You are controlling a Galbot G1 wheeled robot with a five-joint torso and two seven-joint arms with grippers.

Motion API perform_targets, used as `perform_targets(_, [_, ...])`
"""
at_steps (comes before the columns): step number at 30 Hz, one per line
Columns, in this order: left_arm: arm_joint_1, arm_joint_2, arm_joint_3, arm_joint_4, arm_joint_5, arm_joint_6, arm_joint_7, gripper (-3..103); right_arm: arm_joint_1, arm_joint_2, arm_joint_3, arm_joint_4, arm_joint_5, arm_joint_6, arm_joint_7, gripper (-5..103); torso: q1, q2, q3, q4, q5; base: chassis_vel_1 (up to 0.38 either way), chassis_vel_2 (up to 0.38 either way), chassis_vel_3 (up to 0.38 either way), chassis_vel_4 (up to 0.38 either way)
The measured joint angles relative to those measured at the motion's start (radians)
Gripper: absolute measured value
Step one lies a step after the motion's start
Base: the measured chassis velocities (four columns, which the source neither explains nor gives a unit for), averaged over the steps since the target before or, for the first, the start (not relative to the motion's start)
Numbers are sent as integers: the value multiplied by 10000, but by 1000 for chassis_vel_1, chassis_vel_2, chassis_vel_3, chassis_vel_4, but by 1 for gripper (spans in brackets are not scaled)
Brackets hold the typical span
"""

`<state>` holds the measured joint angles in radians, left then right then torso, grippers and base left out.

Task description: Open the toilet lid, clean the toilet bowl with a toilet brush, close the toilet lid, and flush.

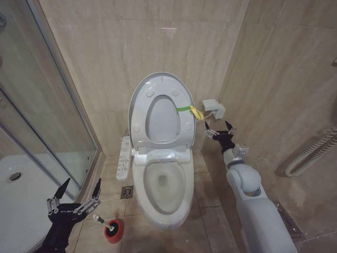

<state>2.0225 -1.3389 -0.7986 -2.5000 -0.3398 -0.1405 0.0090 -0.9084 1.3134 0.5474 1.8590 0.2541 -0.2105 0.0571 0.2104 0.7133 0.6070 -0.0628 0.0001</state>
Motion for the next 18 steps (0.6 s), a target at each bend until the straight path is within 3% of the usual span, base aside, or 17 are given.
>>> perform_targets(18, [0,0,0,0,0,0,0,99,2660,480,-583,-2067,-412,340,274,100,1,0,0,1,-1,0,0,0,0])
